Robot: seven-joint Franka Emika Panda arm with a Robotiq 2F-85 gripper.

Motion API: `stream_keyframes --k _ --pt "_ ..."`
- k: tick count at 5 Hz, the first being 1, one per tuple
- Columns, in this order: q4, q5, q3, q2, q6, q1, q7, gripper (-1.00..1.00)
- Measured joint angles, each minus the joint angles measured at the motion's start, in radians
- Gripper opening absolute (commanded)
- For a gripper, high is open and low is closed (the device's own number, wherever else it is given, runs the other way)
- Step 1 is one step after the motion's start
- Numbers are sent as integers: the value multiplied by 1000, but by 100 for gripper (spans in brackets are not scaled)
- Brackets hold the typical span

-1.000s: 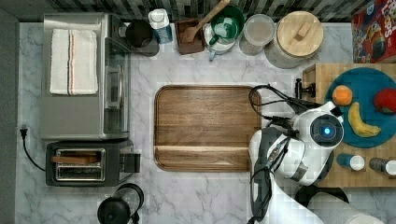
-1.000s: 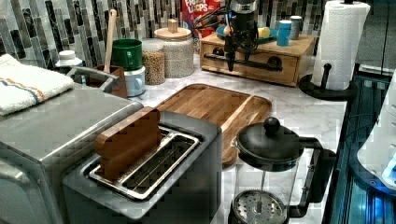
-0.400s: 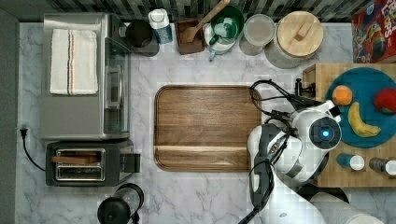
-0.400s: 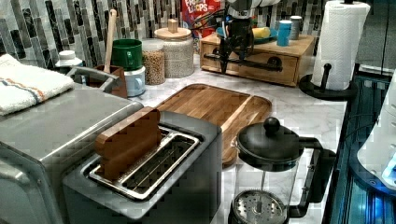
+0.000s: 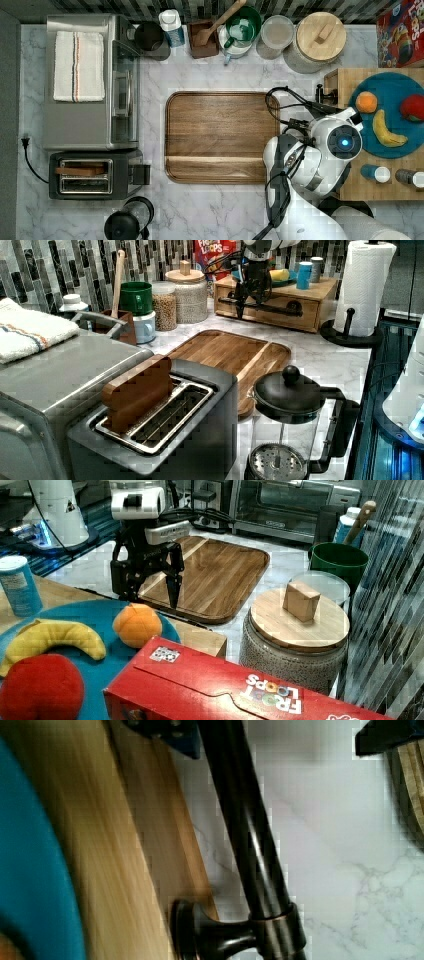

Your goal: Open the drawer.

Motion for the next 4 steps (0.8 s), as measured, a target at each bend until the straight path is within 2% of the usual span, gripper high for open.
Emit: stream_keyframes --k 1,3,4 --pt "-12 -3 0 -9 11 2 29 100" --pt "-84 -25 5 -62 54 42 147 100" --pt "-131 -75 23 -75 117 90 219 100"
